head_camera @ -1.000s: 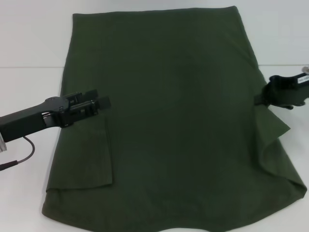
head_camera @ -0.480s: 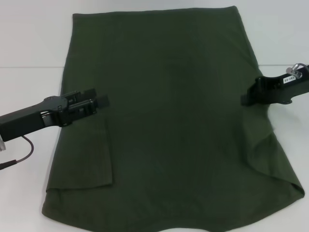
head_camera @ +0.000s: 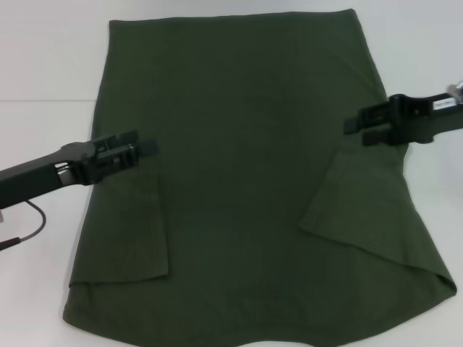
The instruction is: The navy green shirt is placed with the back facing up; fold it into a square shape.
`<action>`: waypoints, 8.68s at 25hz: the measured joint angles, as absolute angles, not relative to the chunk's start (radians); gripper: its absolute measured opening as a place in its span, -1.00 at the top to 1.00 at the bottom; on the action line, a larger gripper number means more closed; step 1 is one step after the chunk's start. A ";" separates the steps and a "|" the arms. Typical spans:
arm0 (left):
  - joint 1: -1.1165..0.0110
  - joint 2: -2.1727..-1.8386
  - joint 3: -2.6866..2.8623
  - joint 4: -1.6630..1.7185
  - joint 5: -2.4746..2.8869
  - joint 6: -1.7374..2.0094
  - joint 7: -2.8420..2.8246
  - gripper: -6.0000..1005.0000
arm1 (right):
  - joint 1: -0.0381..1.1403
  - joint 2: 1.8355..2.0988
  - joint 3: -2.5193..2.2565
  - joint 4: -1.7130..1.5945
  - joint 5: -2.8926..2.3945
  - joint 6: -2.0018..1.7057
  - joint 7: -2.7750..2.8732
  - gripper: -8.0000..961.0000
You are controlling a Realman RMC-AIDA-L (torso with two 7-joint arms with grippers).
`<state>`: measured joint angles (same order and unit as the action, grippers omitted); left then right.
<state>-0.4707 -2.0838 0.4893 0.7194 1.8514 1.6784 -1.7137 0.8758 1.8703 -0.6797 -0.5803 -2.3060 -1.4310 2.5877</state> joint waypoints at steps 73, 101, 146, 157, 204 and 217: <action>-0.303 -2.016 0.491 0.788 2.333 1.638 -2.526 -0.42 | 0.736 1.835 -0.628 -0.650 -2.206 -1.589 2.534 -0.65; -0.386 -2.058 0.539 0.765 2.340 1.581 -2.538 -0.40 | 0.727 1.826 -0.621 -0.658 -2.176 -1.606 2.533 -0.65; -0.406 -2.063 0.494 0.824 2.289 1.677 -2.412 0.91 | 0.661 1.774 -0.619 -0.728 -2.542 -1.758 2.614 -0.65; -0.408 -2.062 0.494 0.808 2.286 1.652 -2.411 0.91 | 0.669 1.850 -0.683 -0.723 -2.619 -1.687 2.595 -0.65; -0.417 -2.059 0.489 0.801 2.284 1.641 -2.419 0.91 | 0.690 1.919 -0.794 -0.727 -2.656 -1.576 2.525 -0.65; -0.417 -2.059 0.489 0.799 2.283 1.641 -2.419 0.91 | 0.698 1.936 -0.801 -0.727 -2.676 -1.565 2.520 -0.65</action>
